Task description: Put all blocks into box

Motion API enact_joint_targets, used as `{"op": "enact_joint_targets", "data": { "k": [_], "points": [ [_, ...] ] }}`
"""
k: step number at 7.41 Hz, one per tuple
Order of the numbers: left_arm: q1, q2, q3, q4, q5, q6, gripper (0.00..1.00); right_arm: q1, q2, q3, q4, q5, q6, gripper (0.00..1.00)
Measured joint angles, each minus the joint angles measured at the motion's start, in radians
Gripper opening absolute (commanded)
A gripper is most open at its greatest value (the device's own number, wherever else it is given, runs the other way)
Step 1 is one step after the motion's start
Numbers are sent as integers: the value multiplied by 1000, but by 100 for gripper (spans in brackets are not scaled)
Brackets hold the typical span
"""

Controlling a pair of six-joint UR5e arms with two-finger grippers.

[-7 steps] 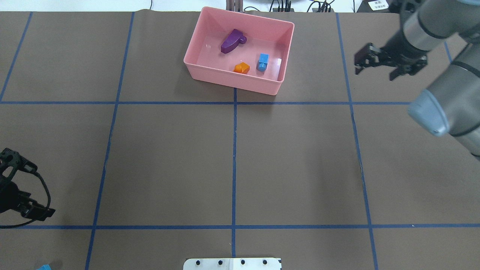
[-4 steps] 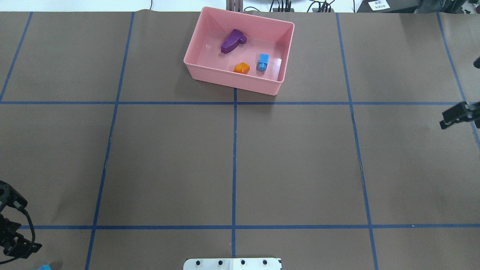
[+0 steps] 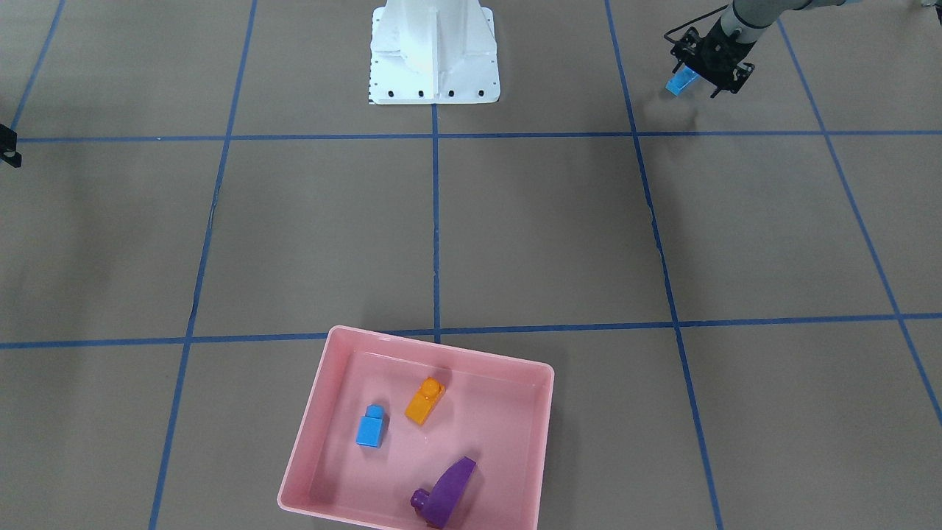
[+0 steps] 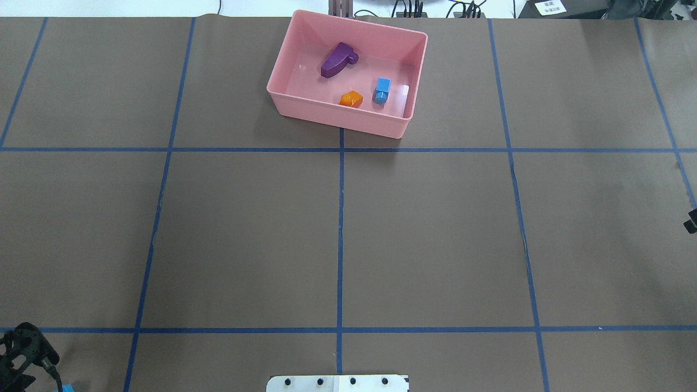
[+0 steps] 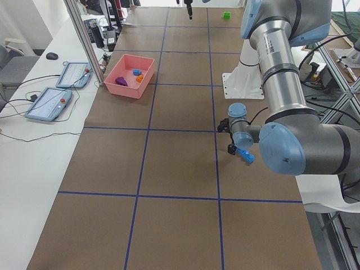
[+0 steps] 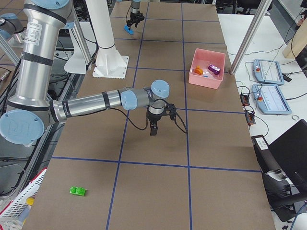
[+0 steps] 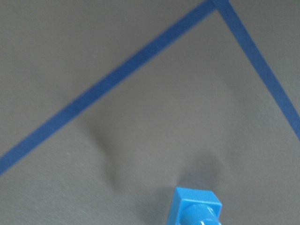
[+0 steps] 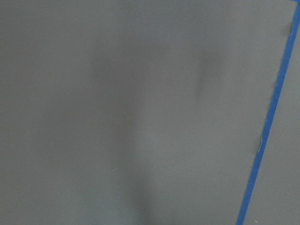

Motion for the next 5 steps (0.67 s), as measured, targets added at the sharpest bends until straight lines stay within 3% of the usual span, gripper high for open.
{"op": "enact_joint_targets", "data": {
  "k": [1, 2, 5],
  "points": [
    [64, 3, 0, 1, 36, -35, 12, 0, -5, -6, -1, -3, -20, 100],
    [113, 4, 0, 2, 63, -70, 0, 0, -6, -12, -1, -4, -35, 100],
    [141, 82, -55, -4, 93, -100, 0, 1, -11, -22, -1, -5, -47, 100]
  ]
}}
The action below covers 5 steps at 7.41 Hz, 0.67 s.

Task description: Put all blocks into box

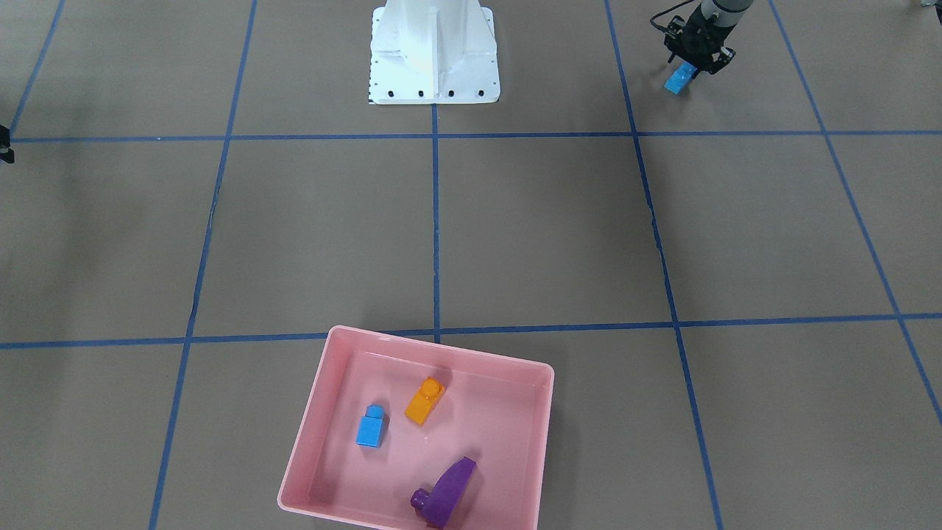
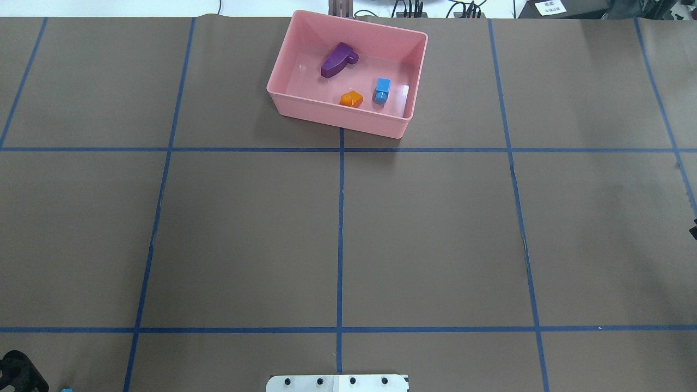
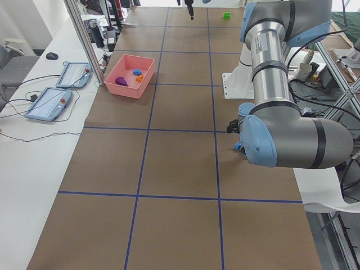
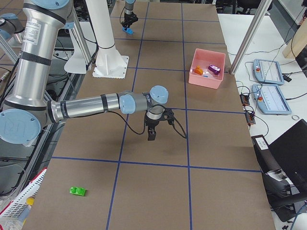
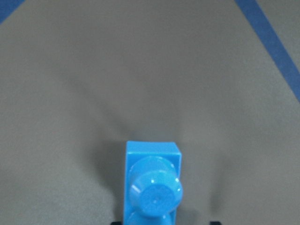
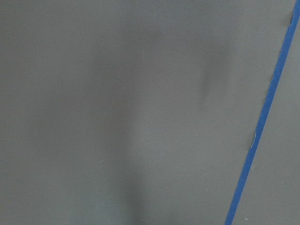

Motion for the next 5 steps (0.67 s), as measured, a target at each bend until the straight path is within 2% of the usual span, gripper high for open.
{"op": "enact_joint_targets", "data": {
  "k": [3, 5],
  "points": [
    [-48, -1, -39, -4, -9, -10, 0, 28, -66, -11, 1, 0, -62, 100],
    [-164, -133, -42, 2, -56, -9, 0, 85, -125, -45, 1, -1, -174, 100]
  ]
}}
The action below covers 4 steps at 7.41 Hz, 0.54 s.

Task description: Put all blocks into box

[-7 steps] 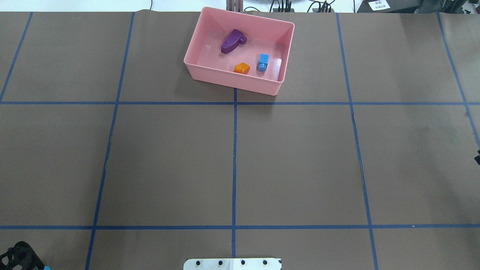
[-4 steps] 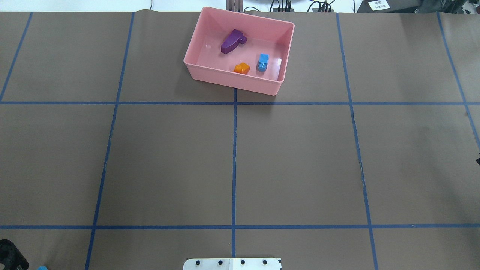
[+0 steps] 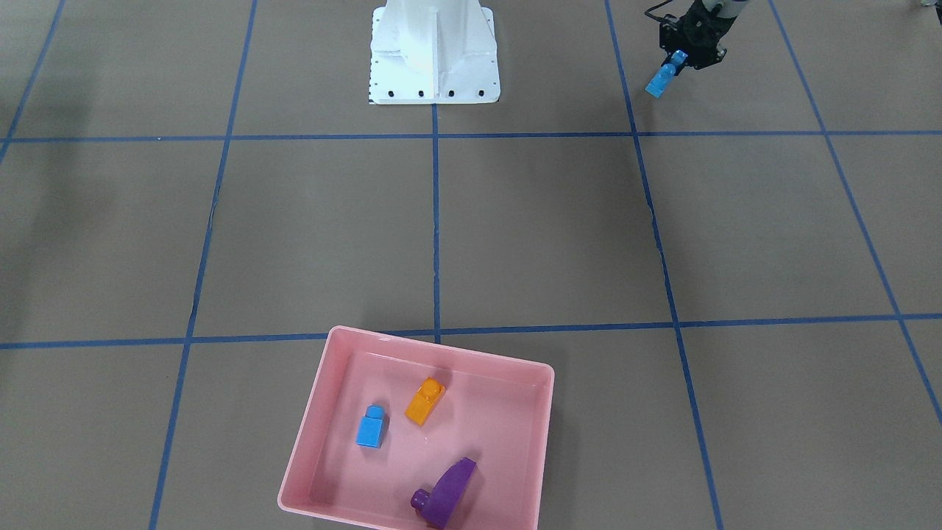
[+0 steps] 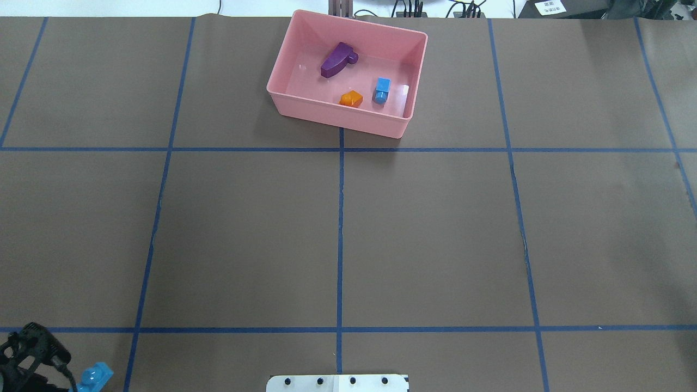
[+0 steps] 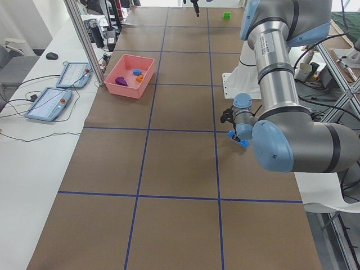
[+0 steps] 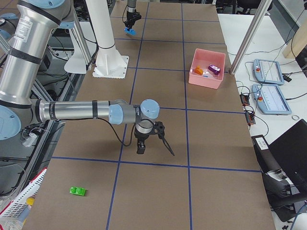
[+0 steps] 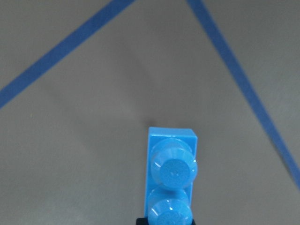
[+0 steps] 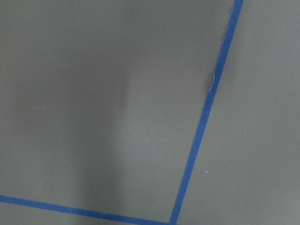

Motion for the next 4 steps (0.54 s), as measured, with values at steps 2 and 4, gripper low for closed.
{"op": "enact_joint_targets", "data": {
  "k": [2, 4],
  "points": [
    [-205, -238, 20, 87, -92, 2, 0, 57, -44, -73, 15, 0, -119, 100],
    [-449, -545, 41, 342, -276, 1, 0, 96, -81, -172, 127, 1, -154, 100]
  ]
}}
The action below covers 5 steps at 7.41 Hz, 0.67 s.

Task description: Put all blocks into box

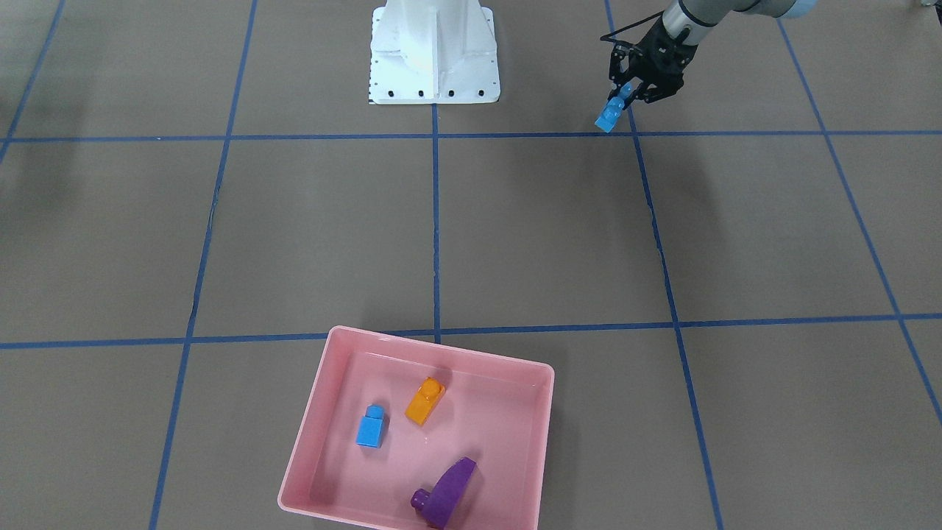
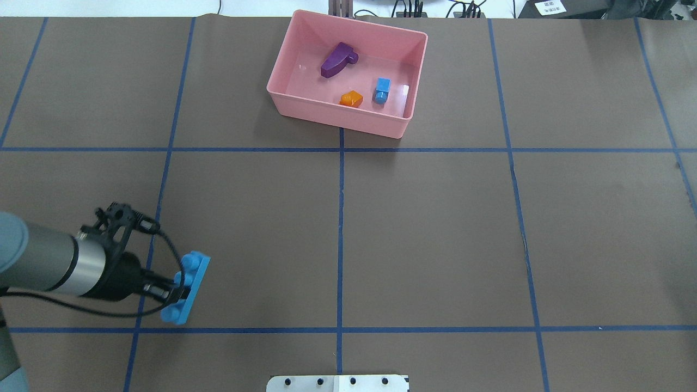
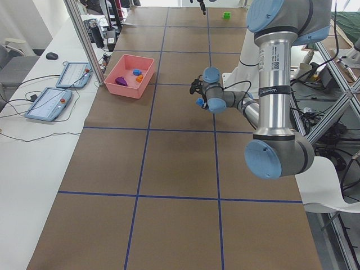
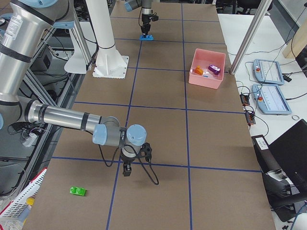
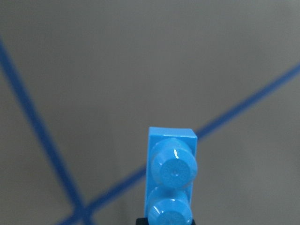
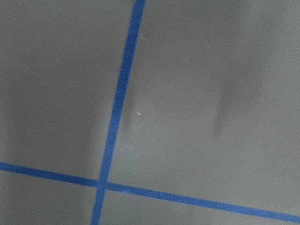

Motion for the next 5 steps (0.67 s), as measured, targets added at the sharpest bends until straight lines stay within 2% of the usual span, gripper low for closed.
{"op": "enact_joint_targets", "data": {
  "k": [1, 3, 5],
  "points": [
    [-80, -159, 33, 140, -40, -2, 0, 25, -24, -64, 88, 1, -2, 100],
    [-182, -408, 166, 272, -62, -14, 0, 56, -122, -171, 350, 7, 91, 100],
    [-209, -507, 249, 292, -63, -37, 0, 62, -249, -243, 639, 18, 251, 100]
  ]
}}
